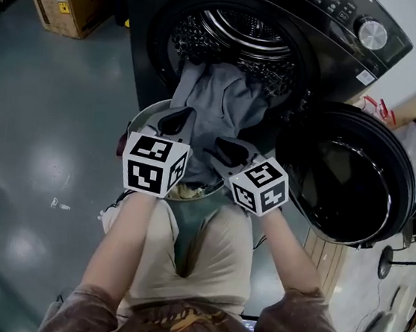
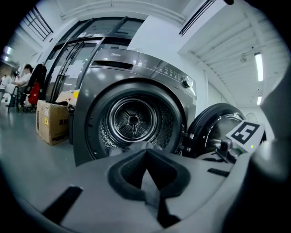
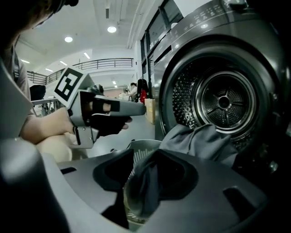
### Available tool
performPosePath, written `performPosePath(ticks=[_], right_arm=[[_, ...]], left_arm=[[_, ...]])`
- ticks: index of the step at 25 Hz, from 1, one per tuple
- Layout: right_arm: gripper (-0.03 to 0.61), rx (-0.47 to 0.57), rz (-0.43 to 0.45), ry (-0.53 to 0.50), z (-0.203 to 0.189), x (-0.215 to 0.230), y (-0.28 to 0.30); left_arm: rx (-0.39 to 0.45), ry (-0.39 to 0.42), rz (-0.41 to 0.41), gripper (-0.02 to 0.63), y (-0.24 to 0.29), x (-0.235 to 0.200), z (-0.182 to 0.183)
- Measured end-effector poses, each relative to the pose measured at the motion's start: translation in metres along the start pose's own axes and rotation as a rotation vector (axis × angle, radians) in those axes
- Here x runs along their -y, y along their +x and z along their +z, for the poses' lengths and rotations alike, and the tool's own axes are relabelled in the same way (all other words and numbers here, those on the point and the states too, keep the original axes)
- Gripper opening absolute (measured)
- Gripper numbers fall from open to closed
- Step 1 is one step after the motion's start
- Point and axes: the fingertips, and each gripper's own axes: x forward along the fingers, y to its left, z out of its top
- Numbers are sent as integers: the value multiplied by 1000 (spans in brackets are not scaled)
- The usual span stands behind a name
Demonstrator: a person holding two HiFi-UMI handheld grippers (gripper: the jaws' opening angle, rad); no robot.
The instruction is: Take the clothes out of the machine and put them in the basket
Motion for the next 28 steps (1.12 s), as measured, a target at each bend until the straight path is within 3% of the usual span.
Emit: performPosePath(ticks=[8, 15, 18, 22, 28], right_arm=[[316, 37, -187, 10, 20, 69, 8], [436, -35, -282, 30, 27, 142, 61], [489, -42, -293, 91, 28, 165, 88], [531, -51, -328, 171, 30, 186, 117], [534, -134, -355, 148, 21, 188, 162]], left_arm=[[4, -4, -6, 3, -2, 3, 0], [0, 0, -24, 3, 0, 10, 0], [0, -4, -27, 3, 1, 9, -1], [-5, -5, -33, 3, 2, 6, -3], [-11, -20, -26, 3, 3, -8, -3]])
